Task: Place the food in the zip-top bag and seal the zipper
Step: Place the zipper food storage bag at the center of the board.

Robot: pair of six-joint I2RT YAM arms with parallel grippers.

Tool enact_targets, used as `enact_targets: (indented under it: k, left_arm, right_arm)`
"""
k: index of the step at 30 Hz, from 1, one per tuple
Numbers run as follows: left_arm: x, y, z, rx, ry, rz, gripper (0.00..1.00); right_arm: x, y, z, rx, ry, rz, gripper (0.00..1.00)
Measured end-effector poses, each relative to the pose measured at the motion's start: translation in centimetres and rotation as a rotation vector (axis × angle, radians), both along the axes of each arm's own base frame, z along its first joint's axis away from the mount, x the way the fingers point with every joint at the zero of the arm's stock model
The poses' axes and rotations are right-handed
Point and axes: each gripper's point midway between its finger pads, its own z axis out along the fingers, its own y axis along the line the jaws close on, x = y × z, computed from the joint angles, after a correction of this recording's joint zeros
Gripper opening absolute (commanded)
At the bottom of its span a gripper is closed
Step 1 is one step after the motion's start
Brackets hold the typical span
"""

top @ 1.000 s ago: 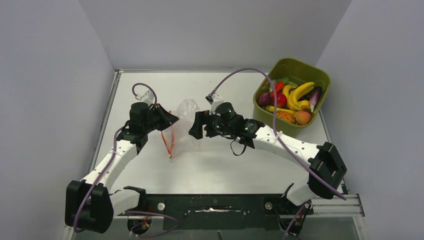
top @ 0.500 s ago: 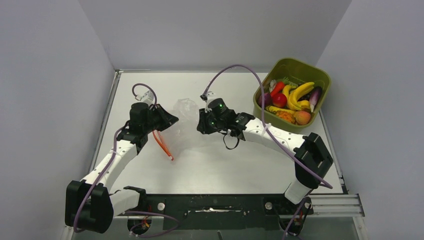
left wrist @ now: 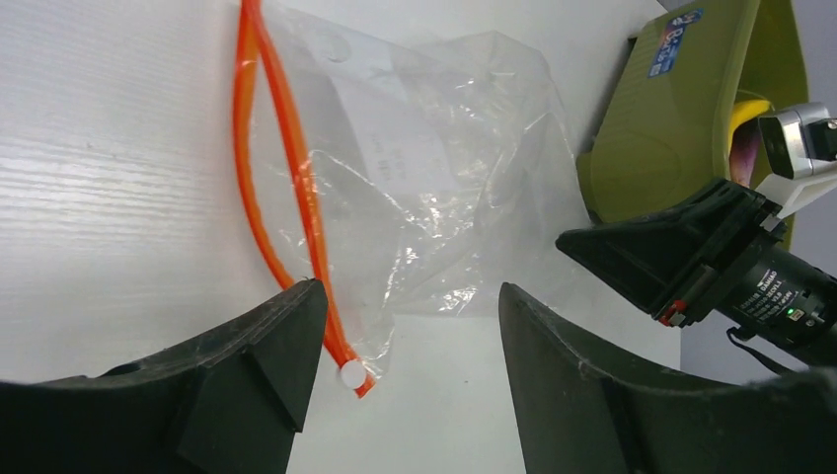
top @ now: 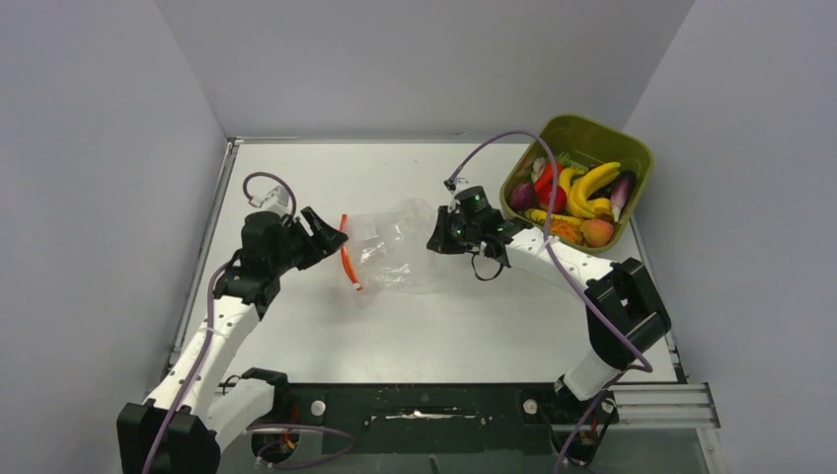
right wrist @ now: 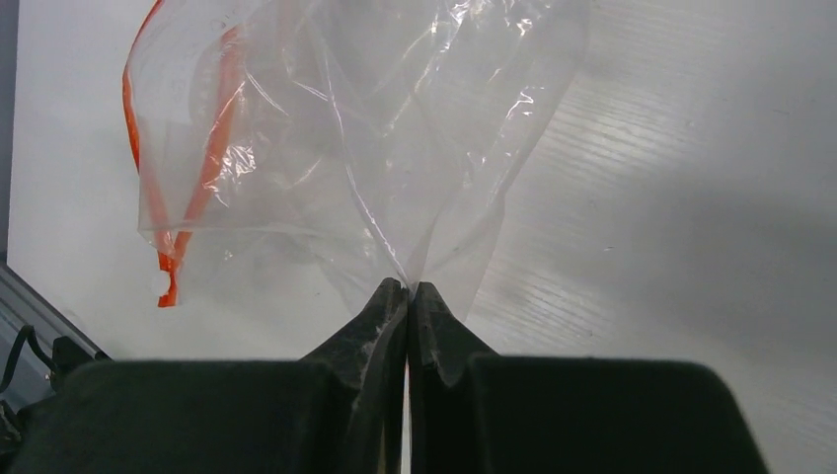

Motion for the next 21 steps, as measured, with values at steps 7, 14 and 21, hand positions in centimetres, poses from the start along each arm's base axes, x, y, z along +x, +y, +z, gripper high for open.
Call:
enact_targets:
  k: [7,14,21]
  left_arm:
    - [-0.5,2.4,-3.4,-0.042,0.084,0.072,0.58]
    - [-0.8,5.1,-5.6,-0.138,0.168,0.146,0.58]
    - [-1.0,5.5,-3.6,-0.089,0.101,0.115,0.63]
  right_arm:
    - [0.9,-1.8,-0.7,-0.032,0.006,-0.042,0.49]
    - [1.6,-3.5,0.7,-0.153,-0.03,-0.126,0.58]
    - [0.6,1.9,7.4,-0.155,-0.193,-0.088,0.63]
